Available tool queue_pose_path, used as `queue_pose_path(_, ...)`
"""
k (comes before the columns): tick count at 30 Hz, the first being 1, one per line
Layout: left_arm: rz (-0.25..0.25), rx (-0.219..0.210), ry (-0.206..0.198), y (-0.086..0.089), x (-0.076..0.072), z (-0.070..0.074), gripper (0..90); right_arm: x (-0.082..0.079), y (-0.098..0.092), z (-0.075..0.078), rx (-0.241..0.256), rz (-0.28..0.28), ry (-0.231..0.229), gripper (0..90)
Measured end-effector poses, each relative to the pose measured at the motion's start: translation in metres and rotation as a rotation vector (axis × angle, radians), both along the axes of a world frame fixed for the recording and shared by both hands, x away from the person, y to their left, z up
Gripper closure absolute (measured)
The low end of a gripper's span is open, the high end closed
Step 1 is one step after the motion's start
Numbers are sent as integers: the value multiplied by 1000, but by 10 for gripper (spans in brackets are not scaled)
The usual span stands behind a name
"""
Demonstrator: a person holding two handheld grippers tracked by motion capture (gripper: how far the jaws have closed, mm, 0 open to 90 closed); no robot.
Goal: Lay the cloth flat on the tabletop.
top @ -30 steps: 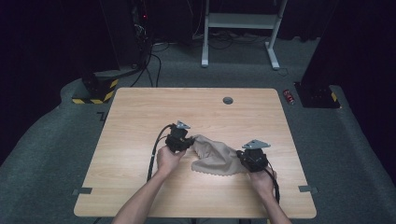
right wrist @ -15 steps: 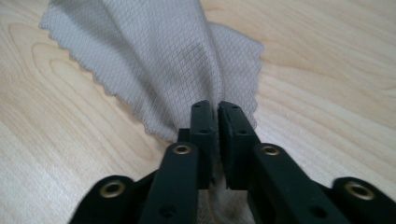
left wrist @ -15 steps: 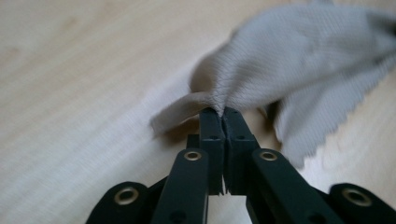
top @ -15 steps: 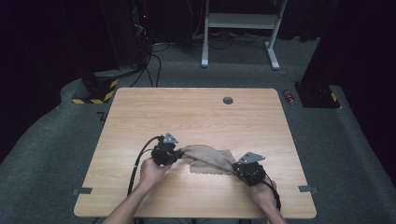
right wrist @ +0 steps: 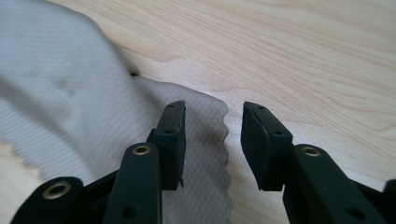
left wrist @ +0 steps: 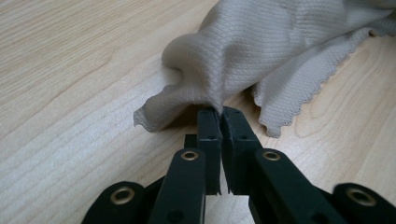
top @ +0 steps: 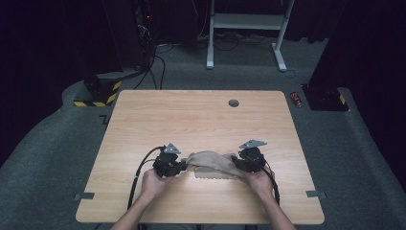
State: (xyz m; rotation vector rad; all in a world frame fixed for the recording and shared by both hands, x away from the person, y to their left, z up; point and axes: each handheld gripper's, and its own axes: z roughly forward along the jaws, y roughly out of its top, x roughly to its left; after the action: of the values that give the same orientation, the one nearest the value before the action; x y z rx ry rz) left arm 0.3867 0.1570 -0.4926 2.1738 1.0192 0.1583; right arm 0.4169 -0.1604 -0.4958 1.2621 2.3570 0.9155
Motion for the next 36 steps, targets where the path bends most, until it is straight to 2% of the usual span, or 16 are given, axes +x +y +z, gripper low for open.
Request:
queue_pose_path(2,11,-18,-17,3,-3,4,820,6,1,-5,4,-14,22,596)
queue_pose_path(5,35,-38,-47,4,-7,10,634,12,1,-9,2,-16,50,626)
queue_pose_path(6,53,-44,-68,3,-8,15,634,13,2,-11,-4,-9,58,667)
queue_pose_path(7,63,-39,-95,1,-9,20,577,13,3,-11,-17,20,62,789)
queue_pose_path(8,63,-39,-95,1,-9,20,561,13,3,-11,-17,20,62,789)
queue_pose_path(9,65,-38,-102,-3,-6,23,550,12,7,-10,-38,42,59,868)
queue_pose_path(12,65,-34,-94,-10,2,22,561,8,9,-7,-36,57,38,889)
queue_pose_path(16,47,-51,-56,-17,10,17,733,-1,9,7,-3,81,-17,890)
queue_pose_path(18,12,-22,-43,-23,11,12,818,-7,7,15,11,92,-44,890)
queue_pose_path(20,4,-21,-47,-24,9,11,879,-12,6,19,21,95,-58,890)
queue_pose_path(22,-46,-4,-53,-24,-1,8,891,-26,0,27,38,113,-97,890)
queue_pose_path(26,-80,25,-38,-19,-16,-1,894,-41,-7,28,47,122,-108,890)
queue_pose_path(28,-81,37,-19,-12,-25,-12,894,-52,-12,20,25,123,-86,889)
queue_pose_path(32,-76,16,-11,-5,-32,-15,888,-55,-16,10,2,124,-46,888)
queue_pose_path(33,-66,3,-19,-4,-34,-12,868,-56,-17,4,-6,131,-9,866)
queue_pose_path(36,-47,-9,-37,-2,-33,-7,765,-56,-19,7,0,115,-19,817)
